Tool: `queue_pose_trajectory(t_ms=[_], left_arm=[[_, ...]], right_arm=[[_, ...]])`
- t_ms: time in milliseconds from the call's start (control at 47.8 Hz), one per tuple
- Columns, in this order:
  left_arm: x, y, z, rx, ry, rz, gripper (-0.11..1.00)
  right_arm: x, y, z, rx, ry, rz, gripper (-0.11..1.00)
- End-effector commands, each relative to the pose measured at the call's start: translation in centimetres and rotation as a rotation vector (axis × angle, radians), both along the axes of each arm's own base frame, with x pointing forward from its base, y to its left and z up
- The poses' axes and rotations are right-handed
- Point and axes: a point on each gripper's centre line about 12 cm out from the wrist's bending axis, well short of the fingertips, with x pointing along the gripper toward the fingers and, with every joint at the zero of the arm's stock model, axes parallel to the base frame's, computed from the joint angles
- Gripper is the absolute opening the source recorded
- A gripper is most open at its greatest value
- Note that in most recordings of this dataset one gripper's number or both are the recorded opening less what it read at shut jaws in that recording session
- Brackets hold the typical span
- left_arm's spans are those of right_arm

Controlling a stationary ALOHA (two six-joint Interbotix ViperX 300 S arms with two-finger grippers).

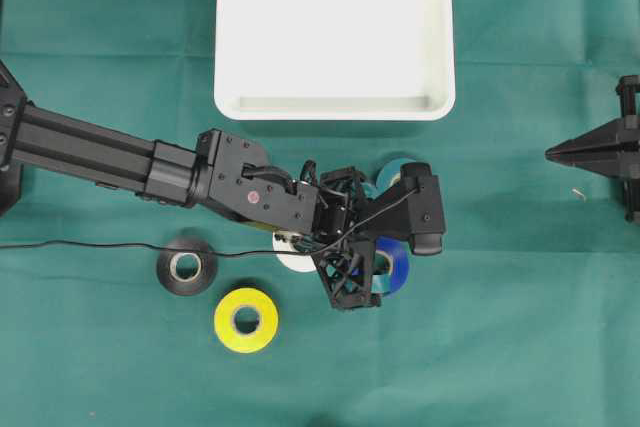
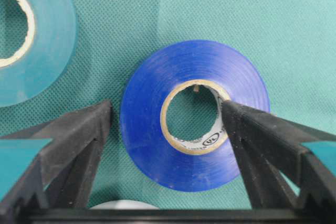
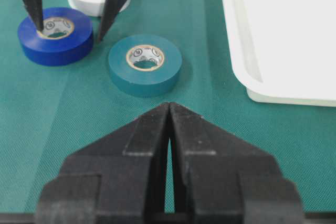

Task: Put the tape into the white case with the left arm.
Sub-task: 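Lower the left gripper into the blue roll's hole and grasp it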

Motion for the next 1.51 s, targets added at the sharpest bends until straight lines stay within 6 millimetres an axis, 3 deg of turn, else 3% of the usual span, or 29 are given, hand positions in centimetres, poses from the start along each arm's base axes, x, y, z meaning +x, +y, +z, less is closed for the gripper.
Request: queue_pose_trajectory(t_ms=[0,251,628,1005,1319,1487], left_arm=[[0.5,0.2,1.2,-0.004,-0.034,0.004,0.87],[0.4,0.1,1.1,-0.002,-0.031,0.002,0.27],[0.3,-0.1,2.0,-0.004,-0.043,-0.004,0.27],[-0.1,-1.9,7.2,-0.02,-0.137,-0.042,0.27],[-0.9,-1.5,9.6,-0.014,-0.126,-0.045,0.27],[-1.1,0.7,9.7,-0.003,-0.094,-0.007,0.27]], right_arm=[[0.2,0.0,0.4,0.0,-0.011,0.001,-0.09],[0.2,0.0,0.4,0.0,-0.011,0.001,-0.09],[0.2,0.0,0.4,0.0,-0.011,-0.001,-0.09],[0.2,0.0,0.4,0.0,-0.009,-0.001,-0.09],[0.2,0.0,0.4,0.0,-0.009,0.001,-0.09],[0.2,0.0,0.4,0.0,-0.011,-0.001,-0.09]])
